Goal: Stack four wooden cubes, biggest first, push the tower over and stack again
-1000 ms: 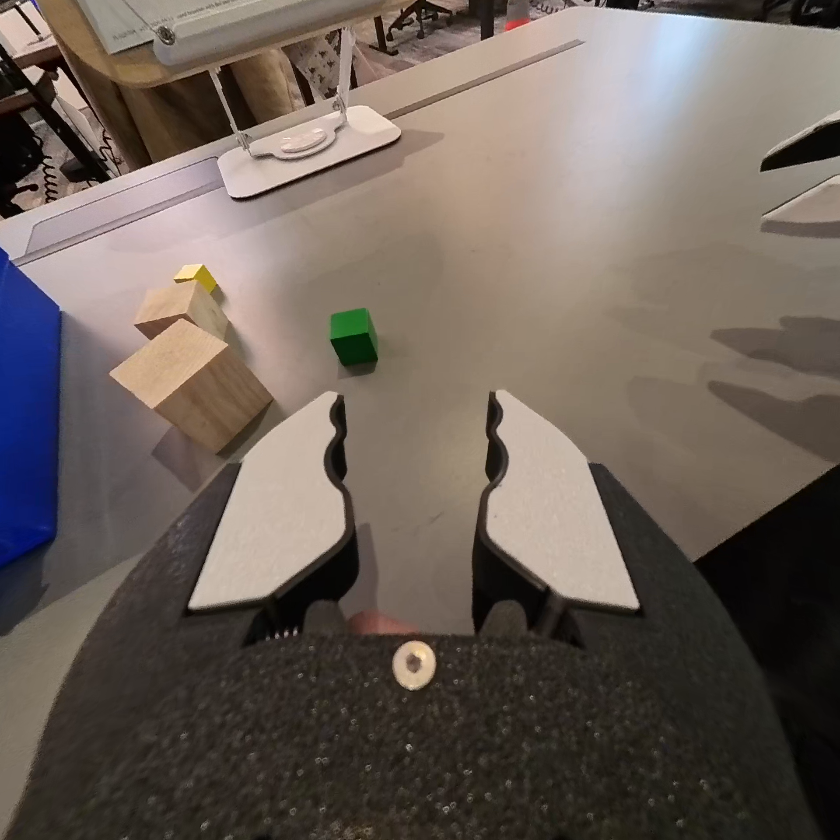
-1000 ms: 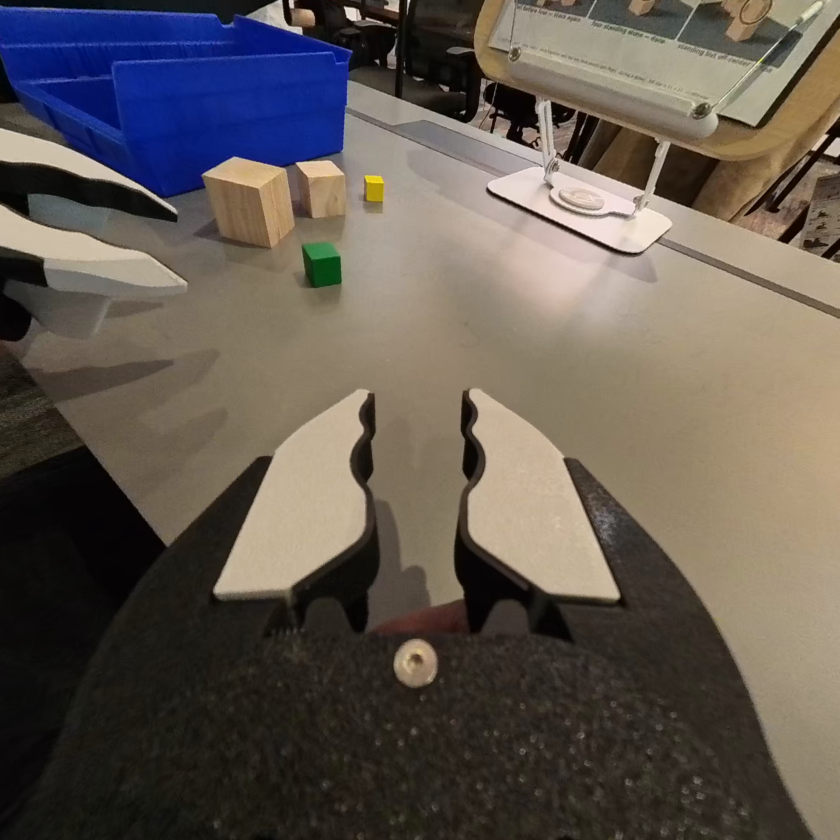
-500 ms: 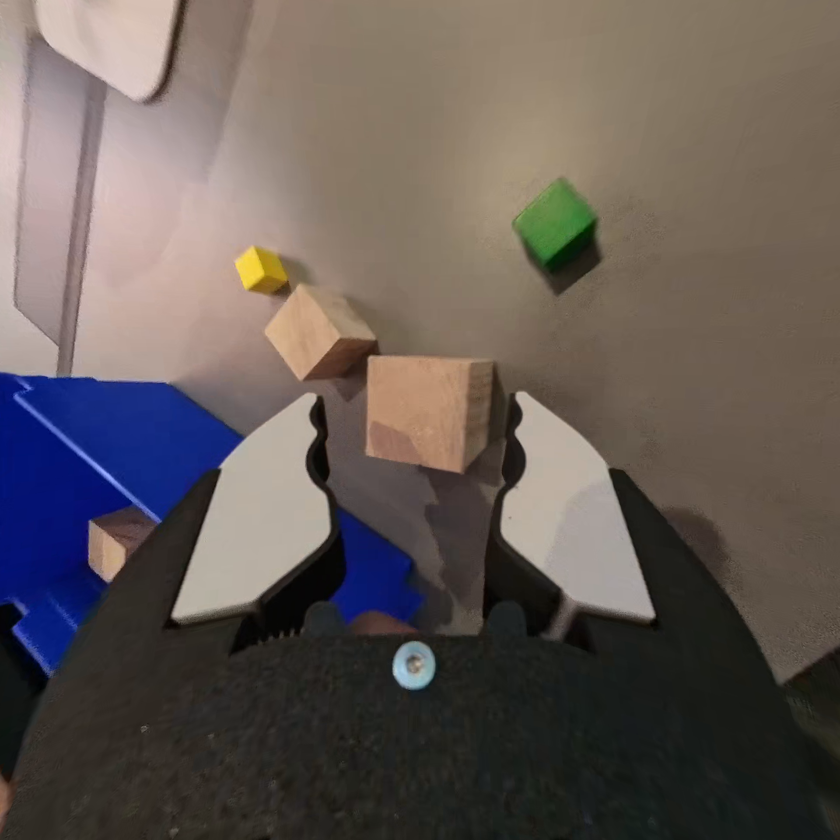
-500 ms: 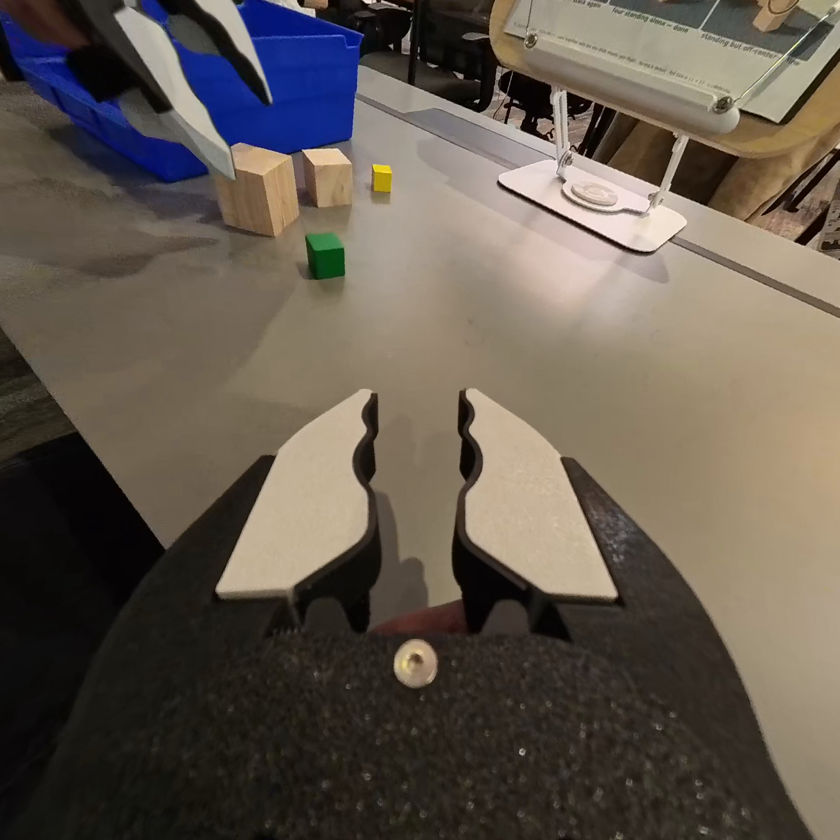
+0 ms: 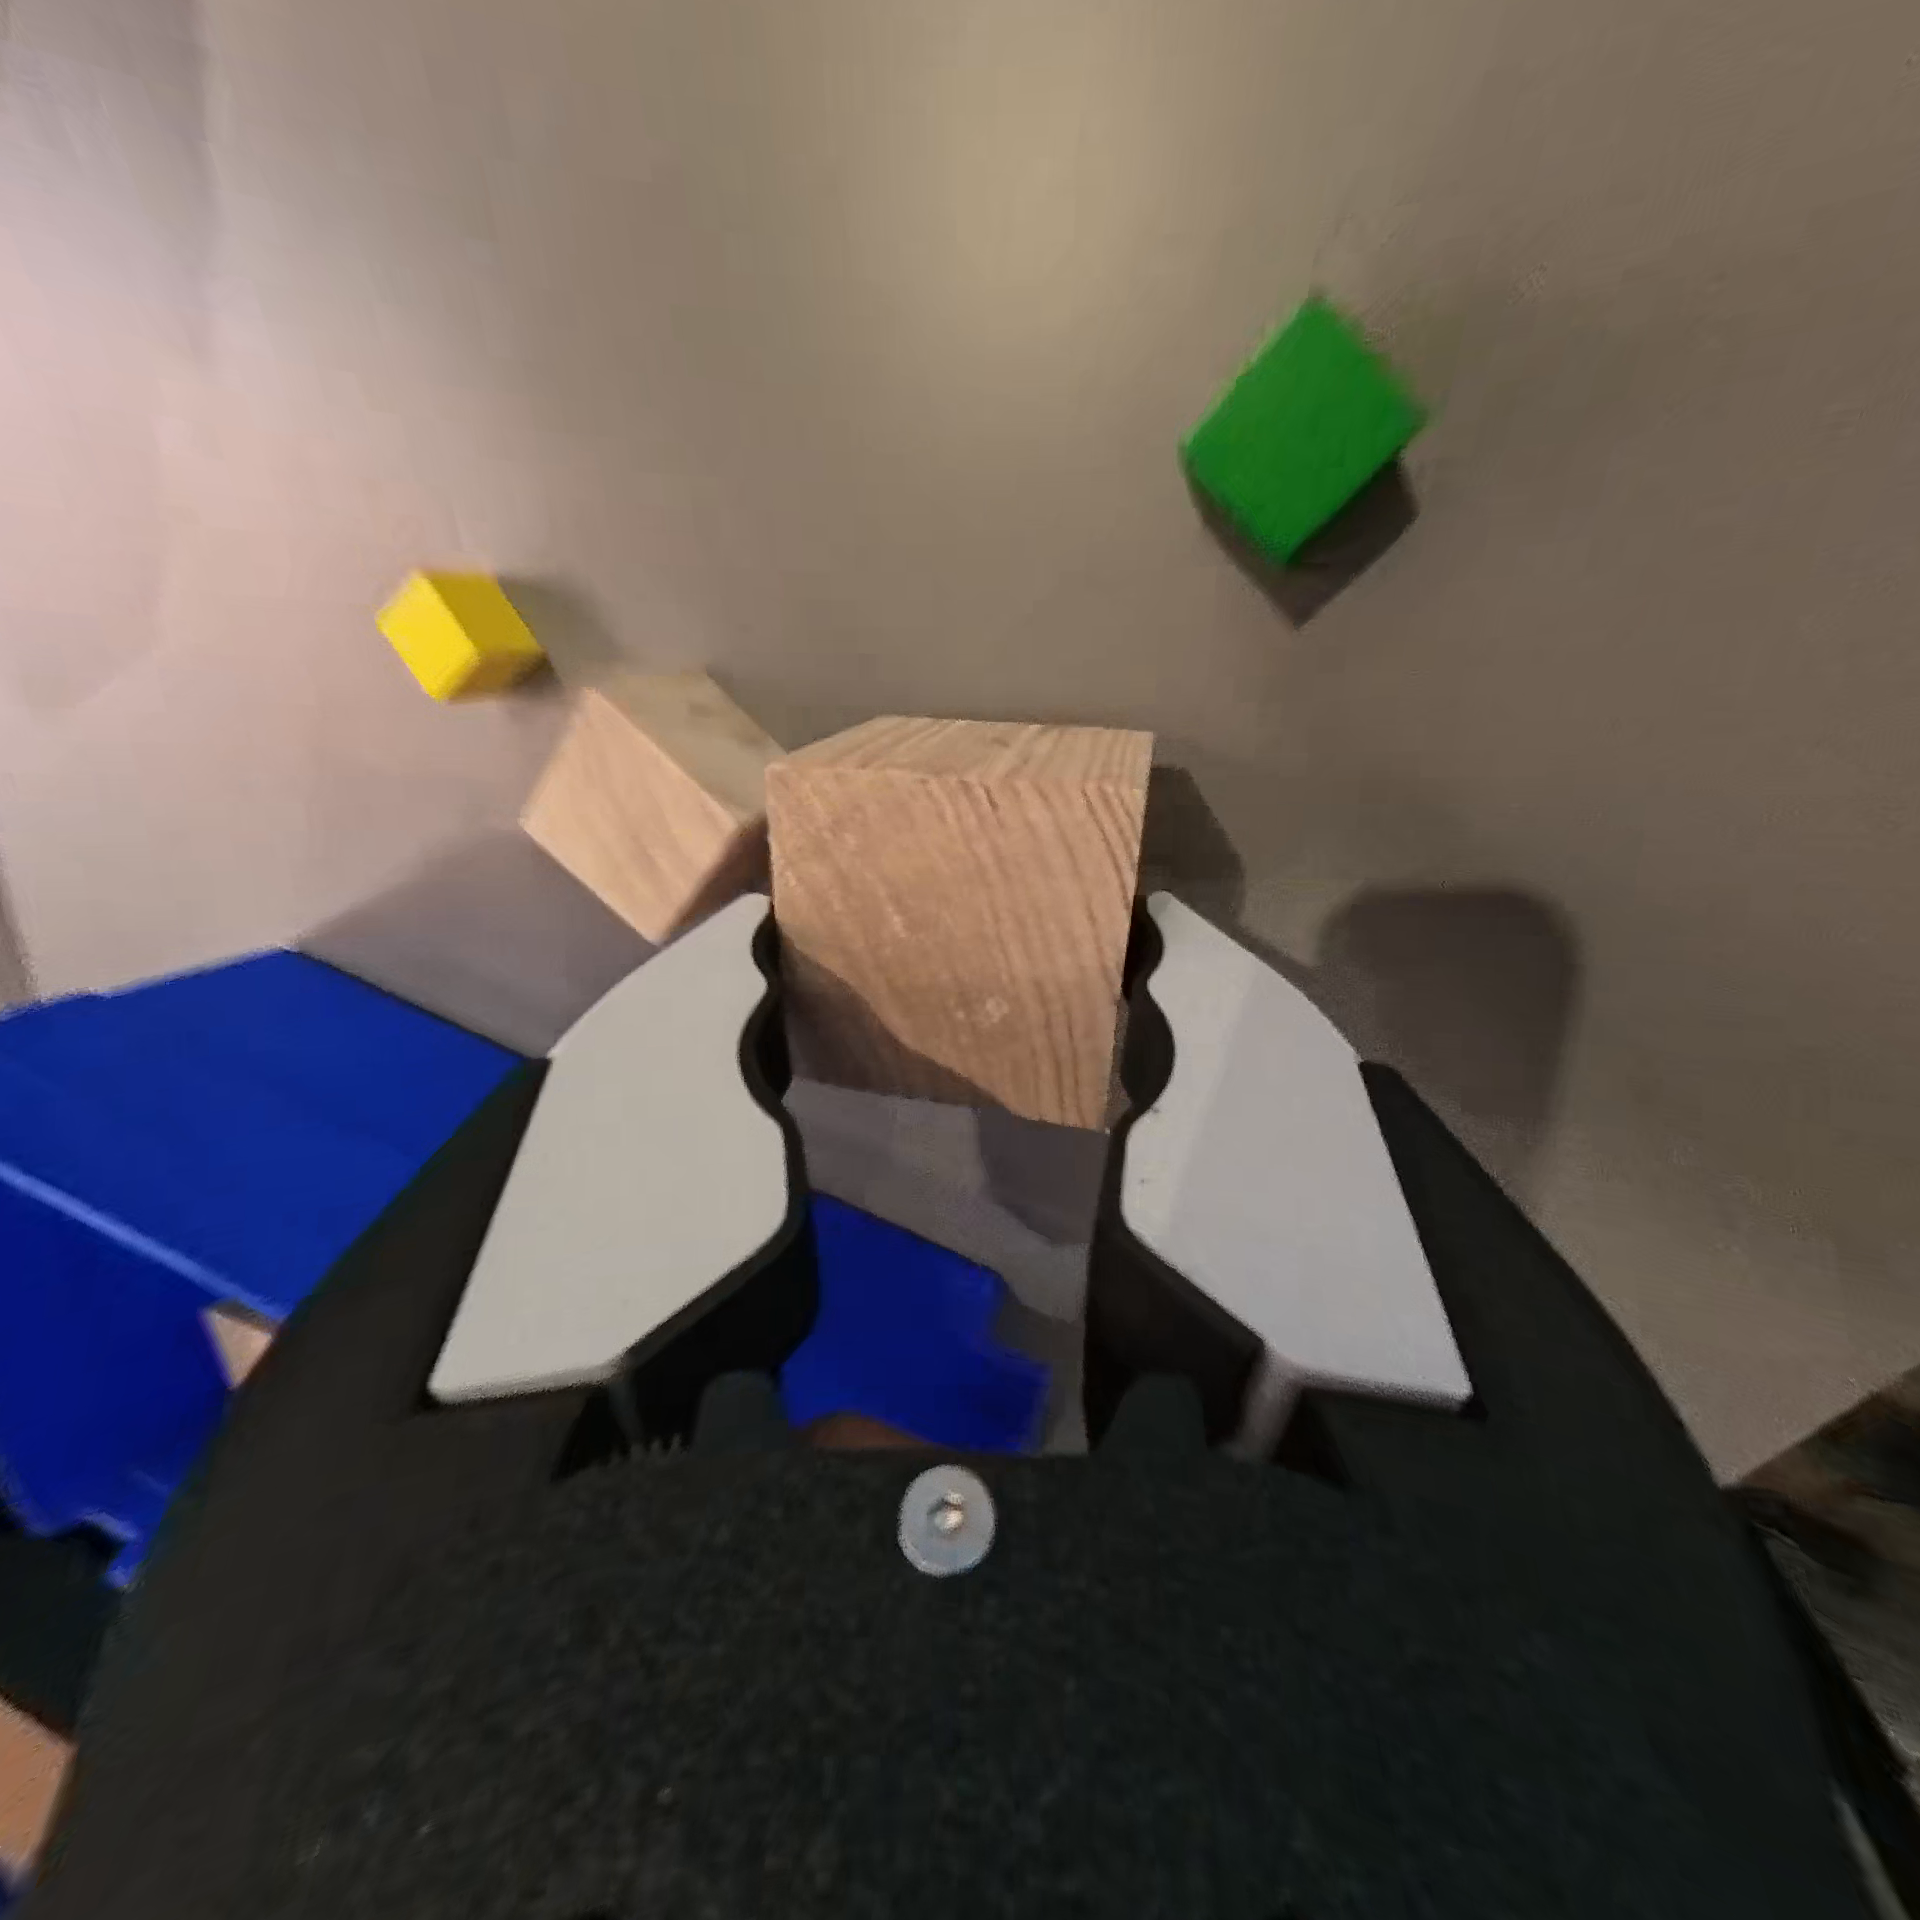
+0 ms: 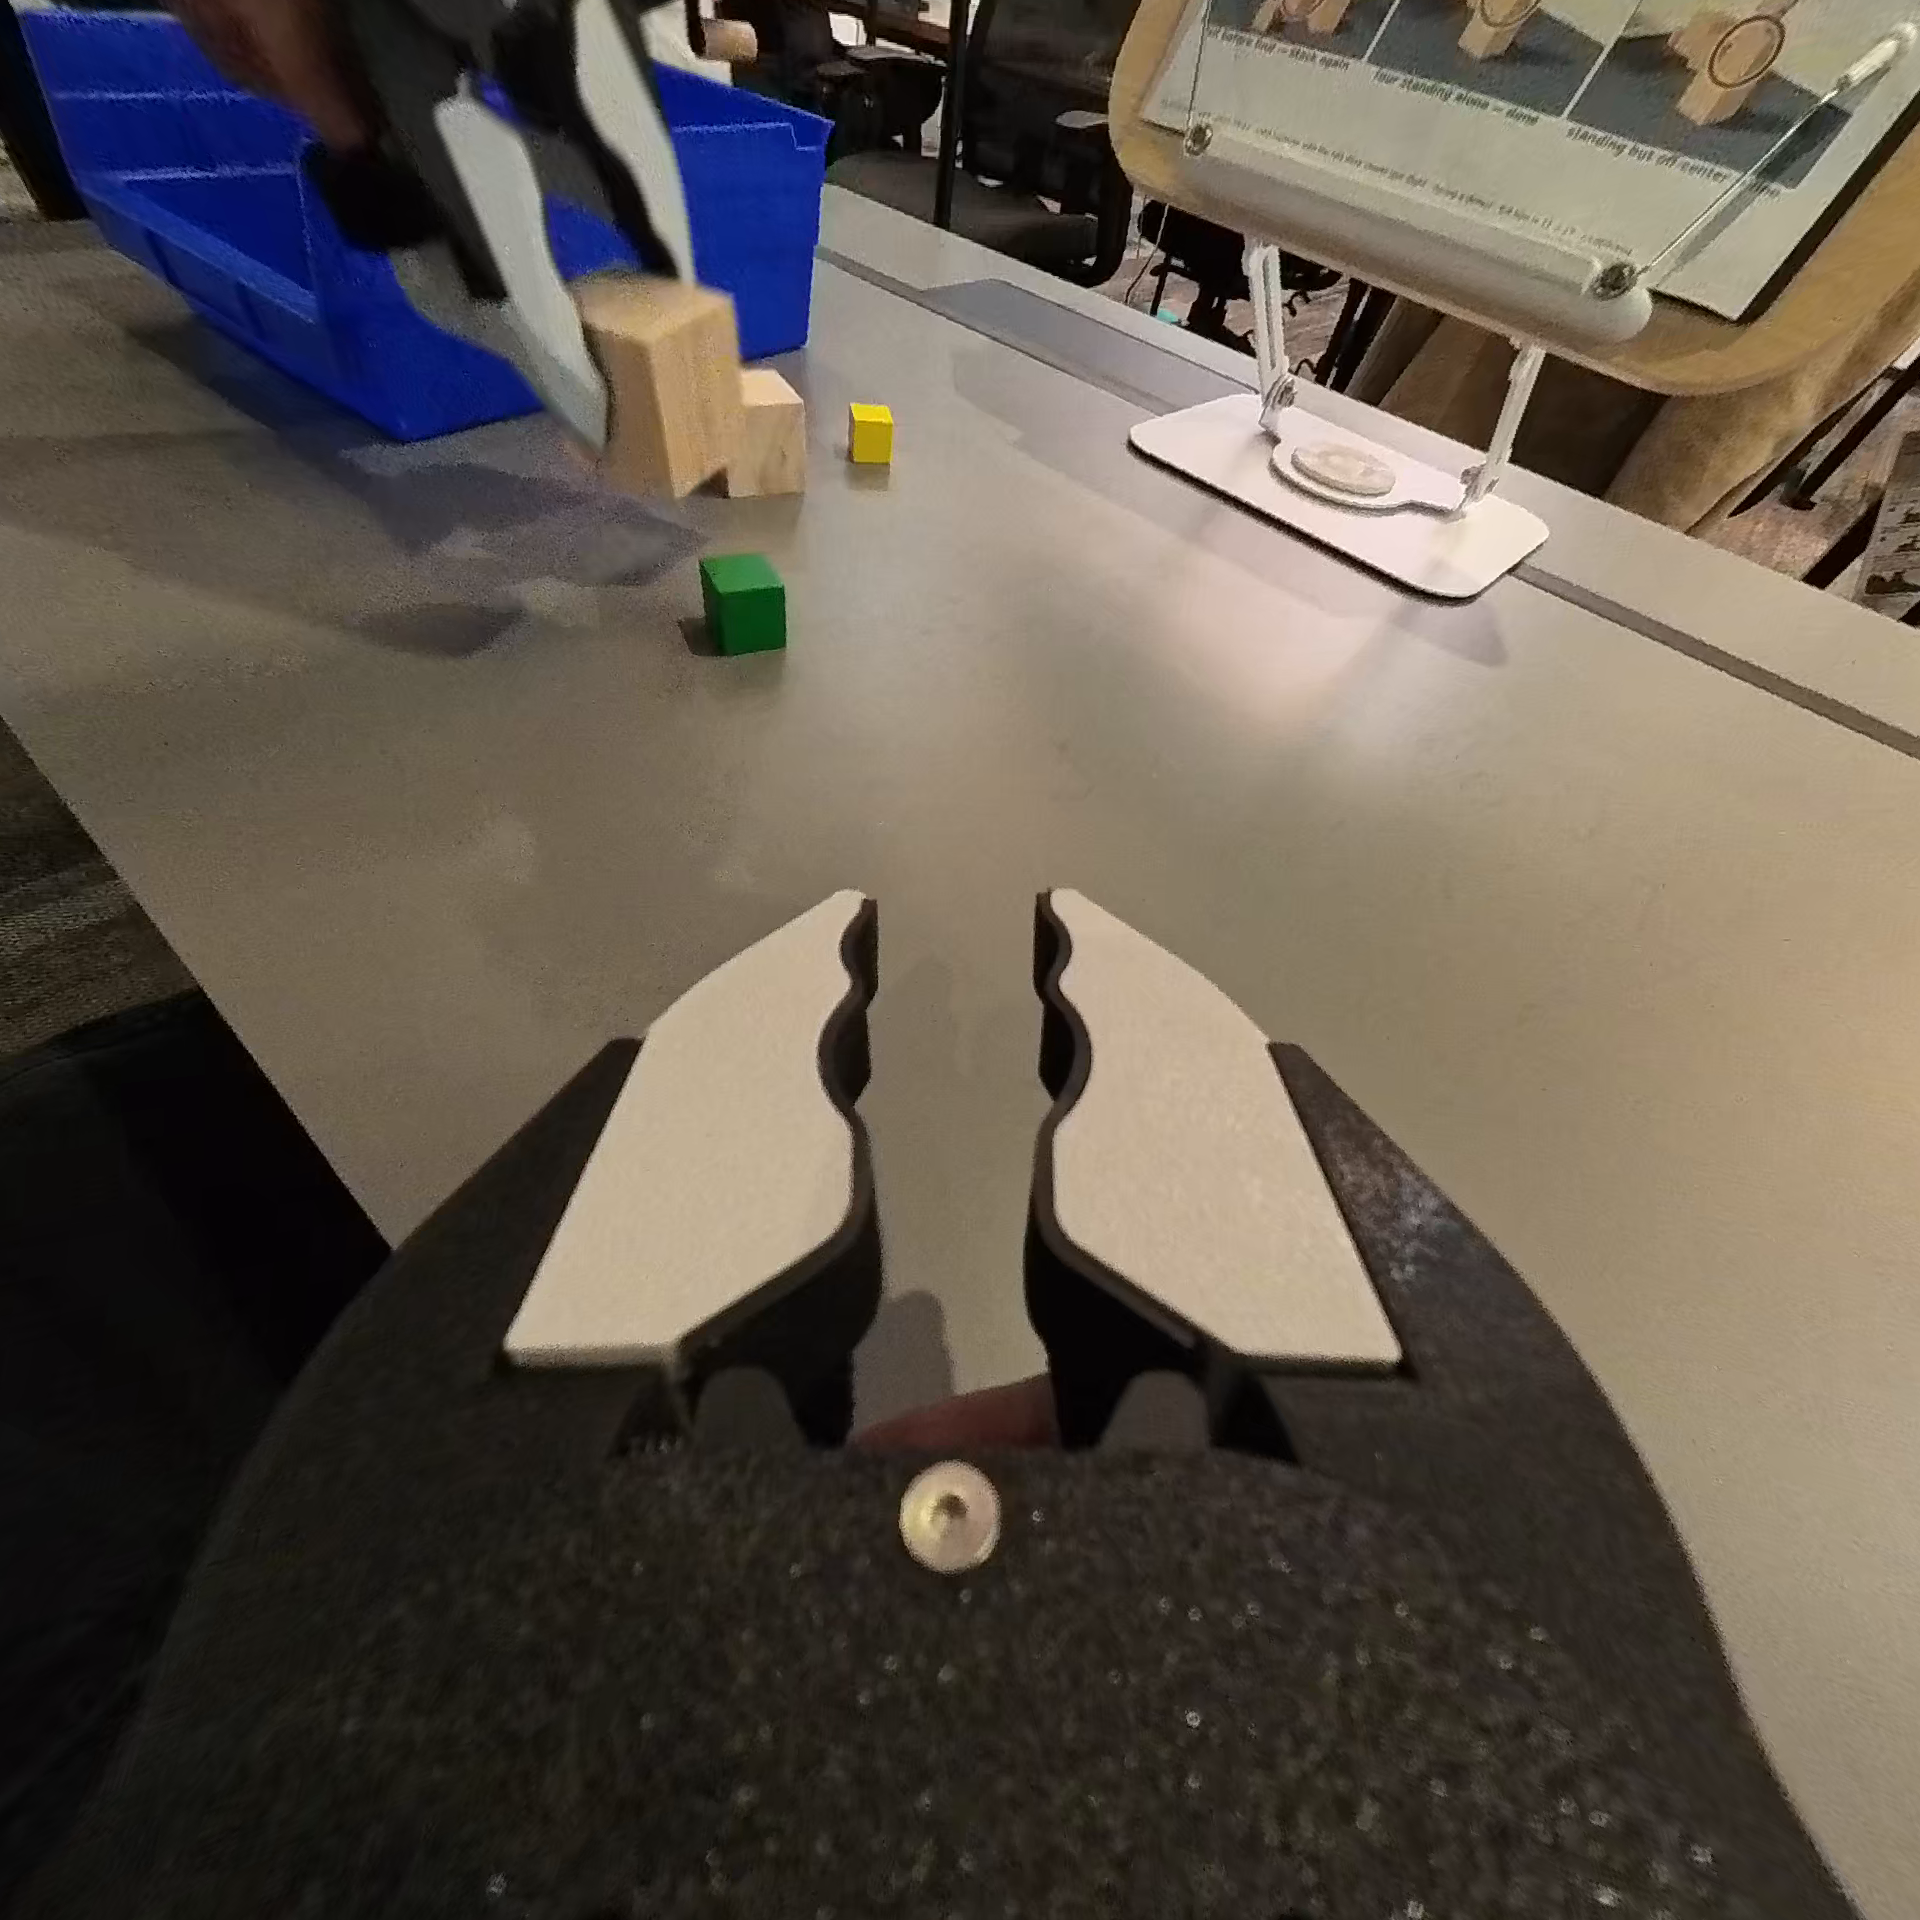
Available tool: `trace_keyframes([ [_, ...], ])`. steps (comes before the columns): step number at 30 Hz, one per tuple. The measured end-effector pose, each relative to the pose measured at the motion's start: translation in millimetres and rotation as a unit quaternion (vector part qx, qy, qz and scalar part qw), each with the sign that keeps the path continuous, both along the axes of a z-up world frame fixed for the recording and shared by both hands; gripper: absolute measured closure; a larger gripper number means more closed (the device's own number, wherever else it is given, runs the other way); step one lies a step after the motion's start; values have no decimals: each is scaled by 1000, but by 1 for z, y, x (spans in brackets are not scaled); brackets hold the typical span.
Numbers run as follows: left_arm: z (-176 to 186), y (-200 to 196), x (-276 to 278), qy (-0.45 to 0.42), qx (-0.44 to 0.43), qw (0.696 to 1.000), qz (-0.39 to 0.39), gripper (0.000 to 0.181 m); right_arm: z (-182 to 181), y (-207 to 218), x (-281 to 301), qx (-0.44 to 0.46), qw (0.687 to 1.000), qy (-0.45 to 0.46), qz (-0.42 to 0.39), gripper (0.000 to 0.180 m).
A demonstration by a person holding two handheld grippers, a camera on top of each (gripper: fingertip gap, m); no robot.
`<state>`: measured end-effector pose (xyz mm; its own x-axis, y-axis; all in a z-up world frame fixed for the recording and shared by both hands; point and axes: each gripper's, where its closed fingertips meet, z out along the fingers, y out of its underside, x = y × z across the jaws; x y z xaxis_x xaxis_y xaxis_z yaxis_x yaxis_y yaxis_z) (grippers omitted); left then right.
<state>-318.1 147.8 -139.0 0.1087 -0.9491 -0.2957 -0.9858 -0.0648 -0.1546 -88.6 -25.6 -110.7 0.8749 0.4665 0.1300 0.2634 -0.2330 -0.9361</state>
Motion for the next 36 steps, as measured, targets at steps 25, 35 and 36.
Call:
trace_keyframes([
  [25,25,0,136,-80,-18,989,-121,100,-9,-2,4,-16,1000,1,-2,153],
  [35,16,66,10,-152,24,935,320,103,-14,-2,-10,-24,999,-6,22,153],
  [36,6,69,5,-145,26,931,334,103,-12,-2,-12,-22,999,-6,23,153],
])
